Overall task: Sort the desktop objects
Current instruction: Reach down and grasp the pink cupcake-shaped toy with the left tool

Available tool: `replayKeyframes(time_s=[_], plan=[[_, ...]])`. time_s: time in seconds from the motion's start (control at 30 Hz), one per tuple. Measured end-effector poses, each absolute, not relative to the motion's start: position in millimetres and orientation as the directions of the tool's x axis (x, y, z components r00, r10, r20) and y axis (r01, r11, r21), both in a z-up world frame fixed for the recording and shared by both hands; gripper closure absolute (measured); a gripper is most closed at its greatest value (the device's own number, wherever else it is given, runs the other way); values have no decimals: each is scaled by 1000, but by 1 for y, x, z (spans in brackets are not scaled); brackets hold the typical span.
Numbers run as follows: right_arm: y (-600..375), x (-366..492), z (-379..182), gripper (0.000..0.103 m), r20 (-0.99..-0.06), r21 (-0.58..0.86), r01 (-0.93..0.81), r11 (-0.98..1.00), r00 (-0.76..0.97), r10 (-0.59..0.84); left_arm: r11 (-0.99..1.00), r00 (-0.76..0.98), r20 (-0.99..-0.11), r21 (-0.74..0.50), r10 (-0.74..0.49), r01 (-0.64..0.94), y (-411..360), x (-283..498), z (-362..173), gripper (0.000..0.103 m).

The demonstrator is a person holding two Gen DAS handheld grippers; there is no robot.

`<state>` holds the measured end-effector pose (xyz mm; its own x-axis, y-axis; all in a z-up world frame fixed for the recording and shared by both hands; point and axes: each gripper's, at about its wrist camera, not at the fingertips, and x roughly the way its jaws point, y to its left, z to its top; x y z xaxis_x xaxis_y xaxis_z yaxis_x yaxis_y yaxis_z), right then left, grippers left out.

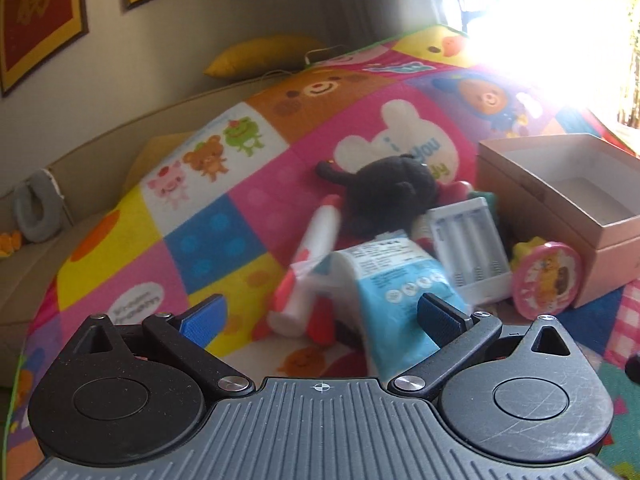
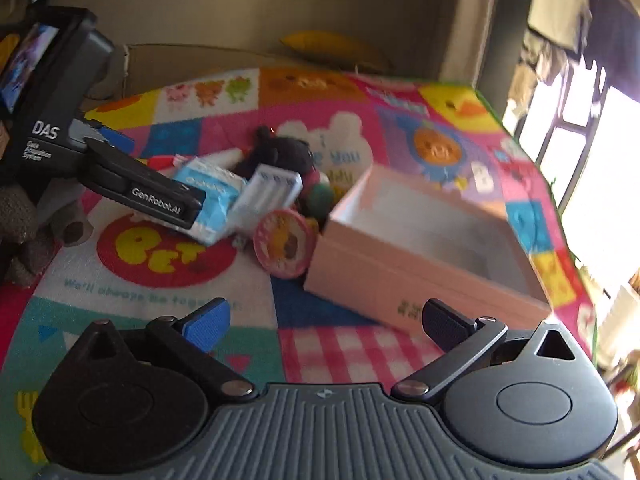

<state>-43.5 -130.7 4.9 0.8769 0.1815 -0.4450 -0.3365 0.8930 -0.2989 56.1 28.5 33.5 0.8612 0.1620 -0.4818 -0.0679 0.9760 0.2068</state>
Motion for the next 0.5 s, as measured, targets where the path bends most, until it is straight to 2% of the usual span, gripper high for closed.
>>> replayKeyframes(time_s=[0.07,0.13,0.3,0.37,0.43,0.5], plan=[[-109,-33,9,17,-402,-363,-356,861,894,200,971,853,-477,202,214,-130,45,54,38,0],[-89,-15,8,27,-413,-393,-375,840,888,203,969,847,-478,180,234,-166,61,48,43,0],[-50,15,-14,33,-407,-539,-367,758,901,147,985,844,-509,87,170,-146,82,28,48,0],[-43,21,-23,46,-435,-578,-378,723,893,119,988,842,-518,60,151,-141,85,23,47,0],[-39,20,-30,52,-410,-637,-351,687,908,84,991,839,-528,30,130,-134,86,21,46,0],[-44,17,-26,57,-424,-619,-366,695,901,97,991,838,-532,15,118,-130,84,21,43,0]])
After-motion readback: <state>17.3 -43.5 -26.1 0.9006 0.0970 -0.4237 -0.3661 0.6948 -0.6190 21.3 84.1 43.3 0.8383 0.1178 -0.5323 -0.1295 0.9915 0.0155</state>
